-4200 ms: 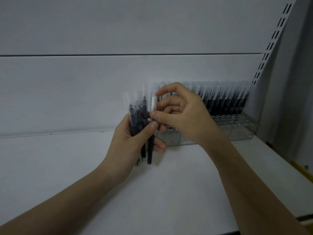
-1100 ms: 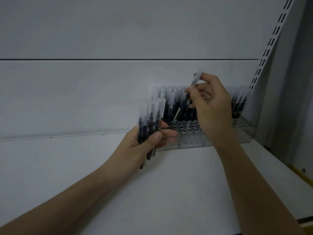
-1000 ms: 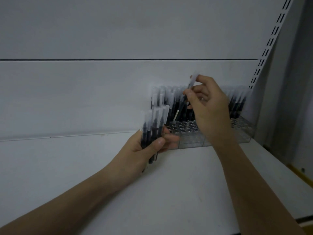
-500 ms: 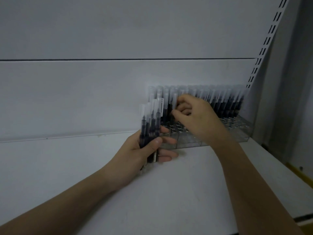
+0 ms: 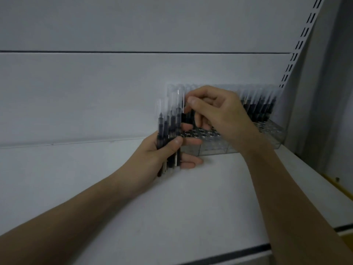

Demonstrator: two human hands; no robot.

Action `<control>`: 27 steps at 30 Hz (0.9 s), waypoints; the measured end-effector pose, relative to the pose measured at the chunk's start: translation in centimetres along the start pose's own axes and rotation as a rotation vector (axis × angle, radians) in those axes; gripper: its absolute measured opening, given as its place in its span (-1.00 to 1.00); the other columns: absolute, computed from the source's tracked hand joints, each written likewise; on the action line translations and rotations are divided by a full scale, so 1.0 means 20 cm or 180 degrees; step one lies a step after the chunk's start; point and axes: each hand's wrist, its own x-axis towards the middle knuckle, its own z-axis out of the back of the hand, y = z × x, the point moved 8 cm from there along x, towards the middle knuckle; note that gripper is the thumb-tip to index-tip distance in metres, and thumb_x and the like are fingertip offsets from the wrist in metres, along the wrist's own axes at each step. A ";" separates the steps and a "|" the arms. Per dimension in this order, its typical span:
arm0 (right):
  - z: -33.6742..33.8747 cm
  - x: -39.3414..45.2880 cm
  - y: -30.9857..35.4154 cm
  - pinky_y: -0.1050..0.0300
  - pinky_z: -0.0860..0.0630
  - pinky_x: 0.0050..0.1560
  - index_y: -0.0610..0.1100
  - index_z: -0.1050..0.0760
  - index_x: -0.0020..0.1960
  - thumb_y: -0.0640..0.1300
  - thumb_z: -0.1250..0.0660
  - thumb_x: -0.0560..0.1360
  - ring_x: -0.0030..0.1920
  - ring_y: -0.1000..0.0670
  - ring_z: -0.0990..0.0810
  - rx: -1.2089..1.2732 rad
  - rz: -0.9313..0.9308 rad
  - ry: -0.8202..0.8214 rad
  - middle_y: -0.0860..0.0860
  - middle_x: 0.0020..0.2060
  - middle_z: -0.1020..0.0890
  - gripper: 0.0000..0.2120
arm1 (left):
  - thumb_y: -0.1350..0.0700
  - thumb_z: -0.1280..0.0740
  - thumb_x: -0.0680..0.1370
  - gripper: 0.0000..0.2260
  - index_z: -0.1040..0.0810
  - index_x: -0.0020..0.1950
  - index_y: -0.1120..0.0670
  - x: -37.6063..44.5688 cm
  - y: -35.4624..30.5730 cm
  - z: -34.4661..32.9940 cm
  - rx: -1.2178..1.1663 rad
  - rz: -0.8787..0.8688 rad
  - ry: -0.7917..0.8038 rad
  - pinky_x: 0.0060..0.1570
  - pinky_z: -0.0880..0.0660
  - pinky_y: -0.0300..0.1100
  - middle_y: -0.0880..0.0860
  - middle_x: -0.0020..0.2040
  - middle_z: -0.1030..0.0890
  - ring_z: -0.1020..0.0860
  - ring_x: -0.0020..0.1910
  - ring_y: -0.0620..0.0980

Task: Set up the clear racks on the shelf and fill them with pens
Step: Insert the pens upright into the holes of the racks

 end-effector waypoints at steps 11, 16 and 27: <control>0.01 0.01 -0.02 0.23 -0.44 -0.41 -0.13 -0.59 -0.08 -0.21 -0.38 0.55 -0.35 0.06 -0.54 0.0509 -0.0191 0.0052 0.01 -0.27 -0.68 -0.96 | 0.12 -0.15 0.64 -0.69 -0.45 0.37 0.07 0.02 -0.05 -0.04 0.0000 -0.0141 -0.0286 -0.03 -0.63 -0.03 0.16 0.15 -0.67 -0.68 -0.01 0.18; 0.32 0.07 0.09 0.18 -0.49 -0.36 -0.17 -0.54 -0.04 -0.25 -0.31 0.59 -0.30 -0.02 -0.60 0.1342 0.0169 -0.1147 -0.06 -0.20 -0.67 -0.94 | 0.16 -0.09 0.70 -0.82 -0.33 0.28 0.12 0.09 -0.17 -0.07 -0.0037 -0.0610 -0.0555 -0.11 -0.64 -0.01 0.12 0.18 -0.66 -0.69 -0.10 0.17; 0.33 0.06 -0.04 0.21 -0.60 -0.24 -0.11 -0.52 0.01 -0.25 -0.39 0.55 -0.26 0.06 -0.62 0.0051 0.0493 -0.0970 -0.03 -0.22 -0.63 -0.91 | 0.13 -0.11 0.69 -0.73 -0.44 0.35 0.13 0.12 -0.23 0.05 0.0172 -0.1322 -0.1225 -0.38 -0.50 -0.13 0.10 -0.21 -0.58 -0.52 -0.42 0.04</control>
